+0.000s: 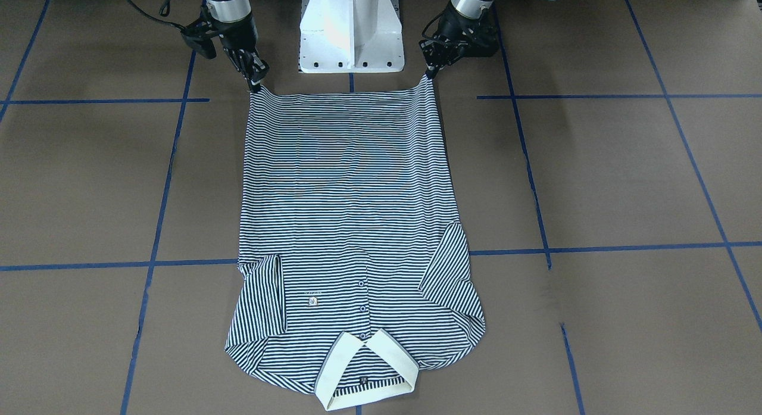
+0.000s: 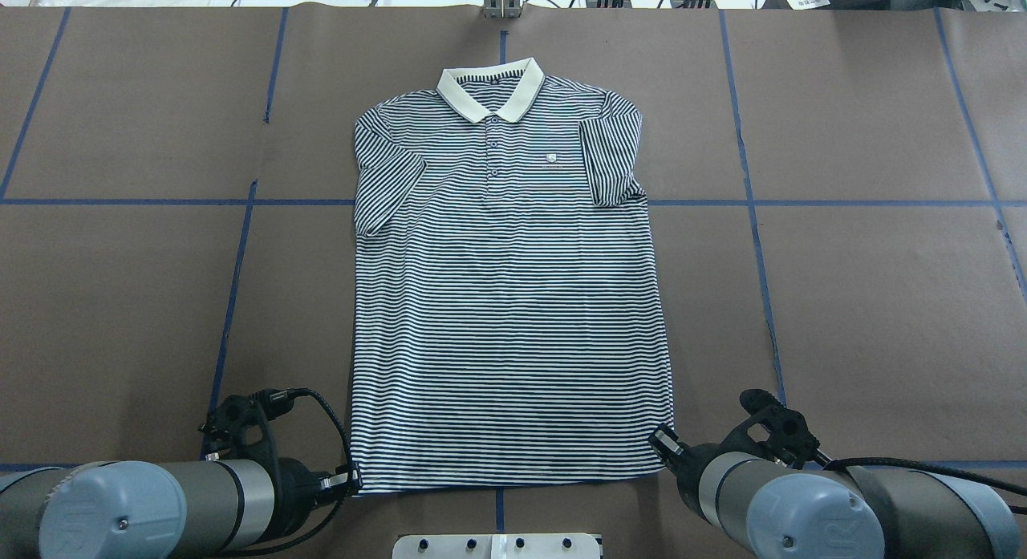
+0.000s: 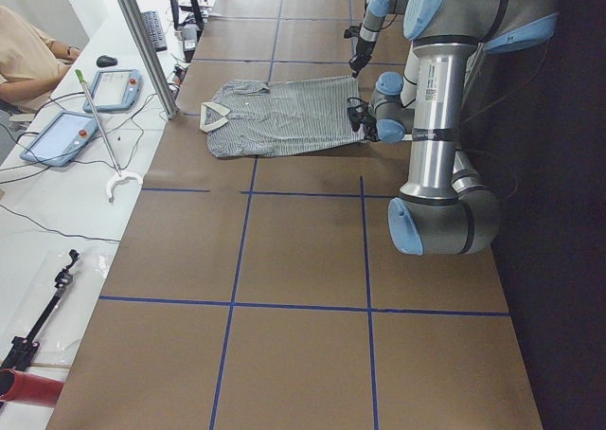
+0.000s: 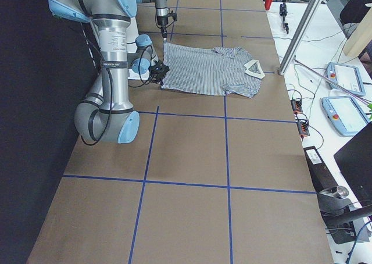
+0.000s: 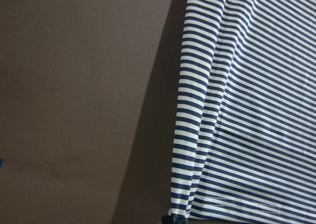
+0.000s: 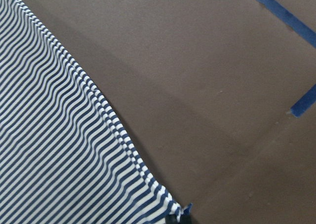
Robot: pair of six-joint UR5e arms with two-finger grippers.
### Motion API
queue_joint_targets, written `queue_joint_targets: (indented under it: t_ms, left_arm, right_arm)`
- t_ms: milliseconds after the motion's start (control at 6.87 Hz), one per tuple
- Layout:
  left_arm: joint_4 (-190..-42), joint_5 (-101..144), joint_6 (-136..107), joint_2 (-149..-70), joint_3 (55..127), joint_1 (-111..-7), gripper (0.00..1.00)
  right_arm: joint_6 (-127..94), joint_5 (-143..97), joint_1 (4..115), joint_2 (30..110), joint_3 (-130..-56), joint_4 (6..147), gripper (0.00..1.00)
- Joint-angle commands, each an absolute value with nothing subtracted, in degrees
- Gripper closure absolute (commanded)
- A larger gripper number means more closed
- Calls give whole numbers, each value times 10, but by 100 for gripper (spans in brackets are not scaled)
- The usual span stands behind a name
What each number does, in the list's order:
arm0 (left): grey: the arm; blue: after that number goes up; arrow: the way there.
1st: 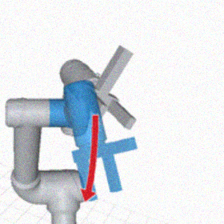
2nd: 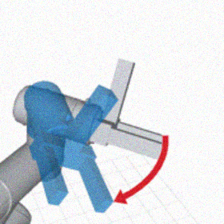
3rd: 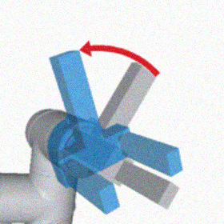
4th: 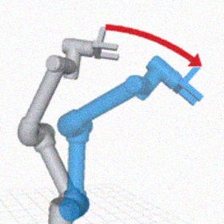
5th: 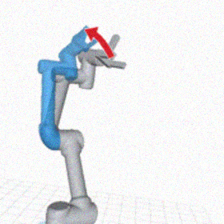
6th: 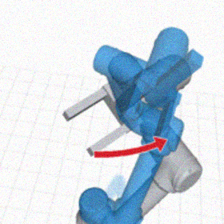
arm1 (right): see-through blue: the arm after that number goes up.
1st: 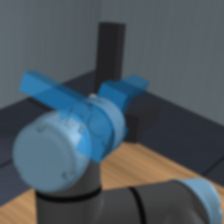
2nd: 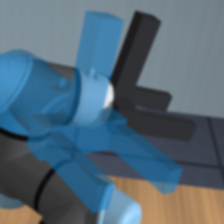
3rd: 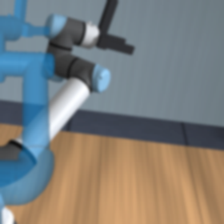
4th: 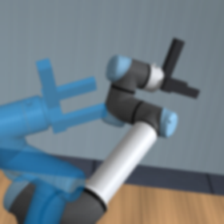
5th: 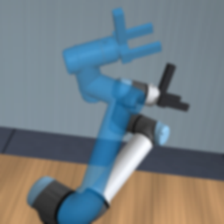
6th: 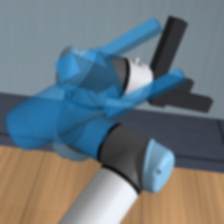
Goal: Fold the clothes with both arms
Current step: 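Lift the hem with both grippers and fold it toward the collar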
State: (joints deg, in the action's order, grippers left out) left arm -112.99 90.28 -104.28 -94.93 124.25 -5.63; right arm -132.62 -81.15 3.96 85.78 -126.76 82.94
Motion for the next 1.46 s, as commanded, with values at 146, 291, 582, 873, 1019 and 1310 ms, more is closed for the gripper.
queue_joint_targets:
  t_ms: [146,291,582,873,1019,1310]
  left_arm:
    - [-1079,901,-1028,-967,1255,-81,100]
    - [-1076,903,-965,-1002,1240,-130,100]
    - [-1058,905,-885,-1119,1126,-247,100]
    - [-1087,904,-777,-1170,997,-341,100]
    - [-1137,903,-749,-1175,941,-372,100]
    - [-1202,901,-744,-1214,848,-394,100]
  right_arm:
    - [-1303,-816,95,861,-1306,829,100]
    - [-1233,-823,145,835,-1291,831,100]
    - [-1148,-921,275,757,-1199,831,100]
    - [-1128,-937,348,657,-1087,828,100]
    - [-1090,-953,381,636,-1039,825,100]
    - [-1064,-972,422,548,-893,817,100]
